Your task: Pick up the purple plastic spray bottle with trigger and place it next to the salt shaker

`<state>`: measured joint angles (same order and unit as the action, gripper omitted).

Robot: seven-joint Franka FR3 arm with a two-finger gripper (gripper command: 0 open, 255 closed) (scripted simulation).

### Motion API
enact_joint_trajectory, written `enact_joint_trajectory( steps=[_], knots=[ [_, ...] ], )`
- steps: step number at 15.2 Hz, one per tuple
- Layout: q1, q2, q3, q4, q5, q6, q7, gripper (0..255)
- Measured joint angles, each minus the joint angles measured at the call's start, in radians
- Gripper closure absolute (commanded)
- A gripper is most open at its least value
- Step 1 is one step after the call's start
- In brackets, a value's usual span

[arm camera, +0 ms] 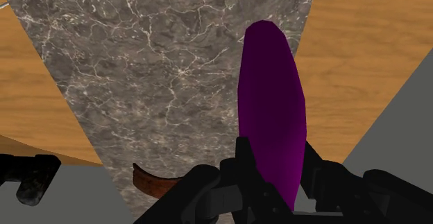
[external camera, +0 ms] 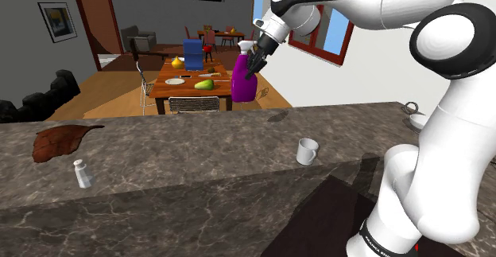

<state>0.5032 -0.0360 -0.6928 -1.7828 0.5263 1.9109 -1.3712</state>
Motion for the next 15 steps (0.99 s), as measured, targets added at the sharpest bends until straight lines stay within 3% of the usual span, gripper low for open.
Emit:
enact_joint_trajectory(
  steps=[6, 15],
  knots=[
    [0.001, 0.012, 0.0, 0.074, -0.003, -0.057, 0.034, 255],
    [0.092, 0.07, 0.092, 0.053, 0.015, 0.09, 0.159, 255]
  ],
)
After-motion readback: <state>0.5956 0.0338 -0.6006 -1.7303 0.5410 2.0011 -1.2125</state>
